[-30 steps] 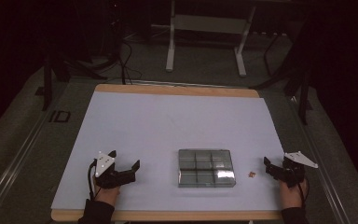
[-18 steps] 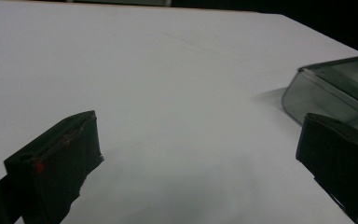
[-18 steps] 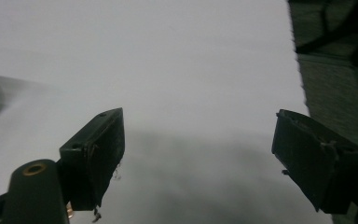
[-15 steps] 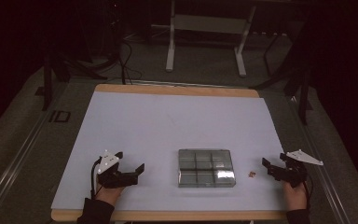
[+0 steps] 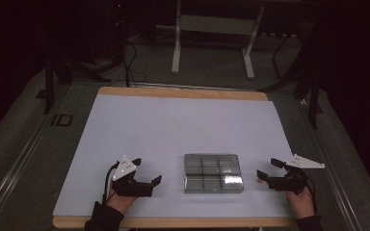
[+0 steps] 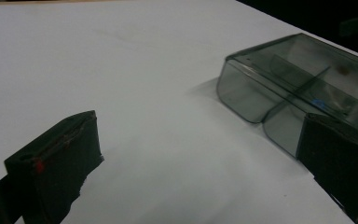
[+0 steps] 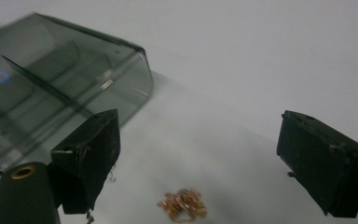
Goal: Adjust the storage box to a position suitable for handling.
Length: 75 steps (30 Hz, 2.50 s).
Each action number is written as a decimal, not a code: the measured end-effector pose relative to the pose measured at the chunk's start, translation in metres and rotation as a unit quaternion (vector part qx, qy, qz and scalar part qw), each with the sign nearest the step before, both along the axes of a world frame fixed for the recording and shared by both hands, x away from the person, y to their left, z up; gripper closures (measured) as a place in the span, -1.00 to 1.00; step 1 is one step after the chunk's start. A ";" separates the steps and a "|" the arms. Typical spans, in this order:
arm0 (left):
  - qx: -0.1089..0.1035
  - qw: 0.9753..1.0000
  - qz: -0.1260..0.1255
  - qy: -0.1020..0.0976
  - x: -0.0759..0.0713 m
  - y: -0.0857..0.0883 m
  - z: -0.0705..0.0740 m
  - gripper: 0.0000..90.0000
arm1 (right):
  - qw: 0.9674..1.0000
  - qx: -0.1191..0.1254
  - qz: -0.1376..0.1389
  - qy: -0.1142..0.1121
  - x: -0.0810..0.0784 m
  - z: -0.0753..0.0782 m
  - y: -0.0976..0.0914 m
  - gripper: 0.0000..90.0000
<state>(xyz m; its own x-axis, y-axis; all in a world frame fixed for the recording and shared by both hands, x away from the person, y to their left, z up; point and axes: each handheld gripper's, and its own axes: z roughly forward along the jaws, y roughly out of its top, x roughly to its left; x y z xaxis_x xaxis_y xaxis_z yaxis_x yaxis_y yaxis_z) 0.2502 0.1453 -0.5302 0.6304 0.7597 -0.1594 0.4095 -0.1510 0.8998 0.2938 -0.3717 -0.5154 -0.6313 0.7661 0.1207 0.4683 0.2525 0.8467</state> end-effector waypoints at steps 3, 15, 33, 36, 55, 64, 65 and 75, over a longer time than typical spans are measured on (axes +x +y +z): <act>0.004 1.000 -0.022 0.001 0.001 -0.009 0.000 -0.99 | 1.000 0.013 0.018 -0.003 -0.001 0.001 0.000 -0.71; 0.021 0.997 -0.075 0.005 0.007 -0.031 0.001 -0.73 | 0.997 -0.025 0.079 0.011 -0.002 -0.008 0.018 -0.66; 0.046 0.983 -0.172 0.037 0.019 -0.064 -0.002 0.49 | 0.989 -0.046 0.143 0.015 -0.005 -0.011 0.031 0.89; 0.044 0.982 -0.180 0.042 0.022 -0.064 -0.003 0.67 | 0.988 -0.046 0.147 0.016 -0.005 -0.011 0.034 0.99; 0.065 0.977 -0.195 0.059 0.024 -0.069 -0.006 1.00 | 0.982 -0.060 0.175 0.024 -0.005 -0.014 0.048 1.00; 0.063 0.977 -0.197 0.056 0.024 -0.069 -0.002 1.00 | 0.983 -0.051 0.174 0.024 -0.004 -0.013 0.047 1.00; 0.067 0.976 -0.198 0.057 0.024 -0.069 -0.002 1.00 | 0.983 -0.049 0.173 0.024 -0.004 -0.012 0.046 1.00; 0.071 0.976 -0.198 0.057 0.024 -0.070 -0.001 1.00 | 0.983 -0.048 0.177 0.017 -0.006 -0.010 0.046 1.00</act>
